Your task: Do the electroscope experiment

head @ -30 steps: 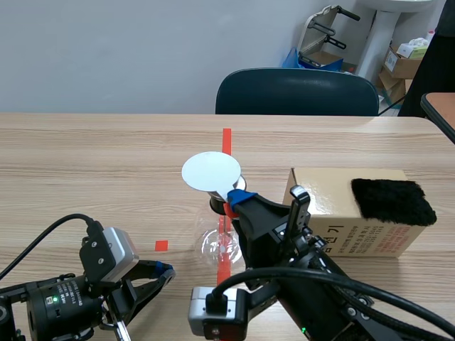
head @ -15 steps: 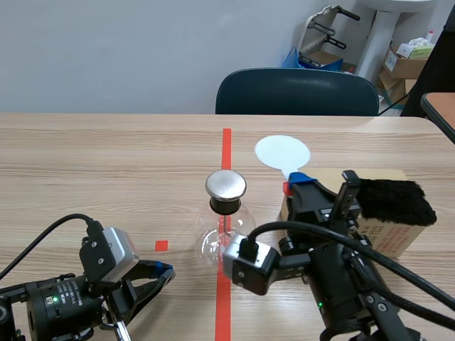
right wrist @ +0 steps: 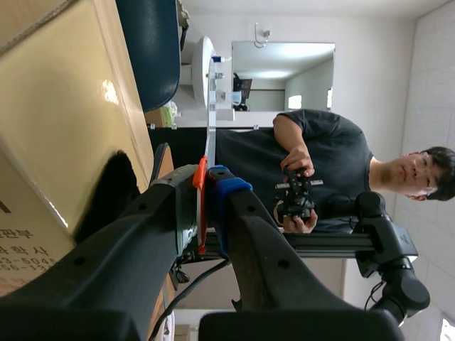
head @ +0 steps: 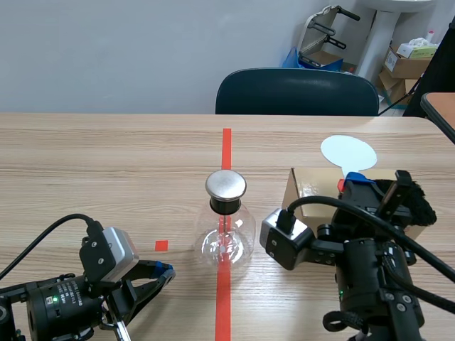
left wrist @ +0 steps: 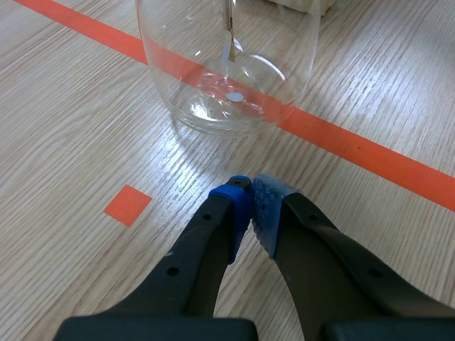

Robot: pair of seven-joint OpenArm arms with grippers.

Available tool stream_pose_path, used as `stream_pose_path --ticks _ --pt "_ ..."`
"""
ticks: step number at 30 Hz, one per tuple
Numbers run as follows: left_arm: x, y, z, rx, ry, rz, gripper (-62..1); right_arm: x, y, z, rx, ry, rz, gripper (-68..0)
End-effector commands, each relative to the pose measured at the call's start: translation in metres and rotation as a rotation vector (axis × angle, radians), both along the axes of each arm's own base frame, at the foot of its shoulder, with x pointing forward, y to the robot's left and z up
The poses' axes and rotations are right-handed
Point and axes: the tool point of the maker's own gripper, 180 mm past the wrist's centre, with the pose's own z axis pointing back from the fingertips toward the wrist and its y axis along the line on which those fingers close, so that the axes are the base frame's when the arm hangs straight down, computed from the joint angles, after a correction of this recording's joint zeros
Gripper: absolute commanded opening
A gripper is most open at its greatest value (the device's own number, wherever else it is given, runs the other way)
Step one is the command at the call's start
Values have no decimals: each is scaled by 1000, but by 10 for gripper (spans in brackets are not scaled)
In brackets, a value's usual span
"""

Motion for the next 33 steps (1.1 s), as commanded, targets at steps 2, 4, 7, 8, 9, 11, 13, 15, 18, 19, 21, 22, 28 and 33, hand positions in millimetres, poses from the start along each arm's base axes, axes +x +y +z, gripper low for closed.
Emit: stream_pose_path --ticks 2,4,7,8,9,11,13,15,18,19,21,22,28,33 --pt "5 -6 11 -32 -26 -2 -569 5 -2 10 -6 -36 10 -671" --pt "5 -6 11 -32 -26 -2 -569 5 4 10 -8 -36 43 -671" --pt "5 -6 11 -32 -26 -2 -569 5 16 10 -11 -35 106 -671" --pt "5 -6 11 -32 -26 -2 -569 4 20 10 -12 -35 129 -671" --pt "5 -6 11 -32 -26 -2 -569 4 24 10 -13 -35 154 -671" --pt "5 -6 11 -32 -26 -2 -569 3 34 9 -15 -35 205 -671" --pt "5 -6 11 -32 -26 -2 -569 2 43 9 -18 -34 259 -671" --pt "5 -6 11 -32 -26 -2 -569 -1 53 9 -20 -34 313 -671" --pt "5 -6 11 -32 -26 -2 -569 -4 66 9 -23 -33 388 -671" --pt "5 -6 11 -32 -26 -2 -569 -6 70 9 -25 -33 413 -671" --pt "5 -6 11 -32 -26 -2 -569 -9 78 8 -27 -33 460 -671" --pt "5 -6 11 -32 -26 -2 -569 -10 81 8 -28 -32 482 -671" --pt "5 -6 11 -32 -26 -2 -569 -20 100 7 -33 -31 595 -671" --pt "5 -6 11 -32 -26 -2 -569 -25 109 7 -35 -31 656 -671"
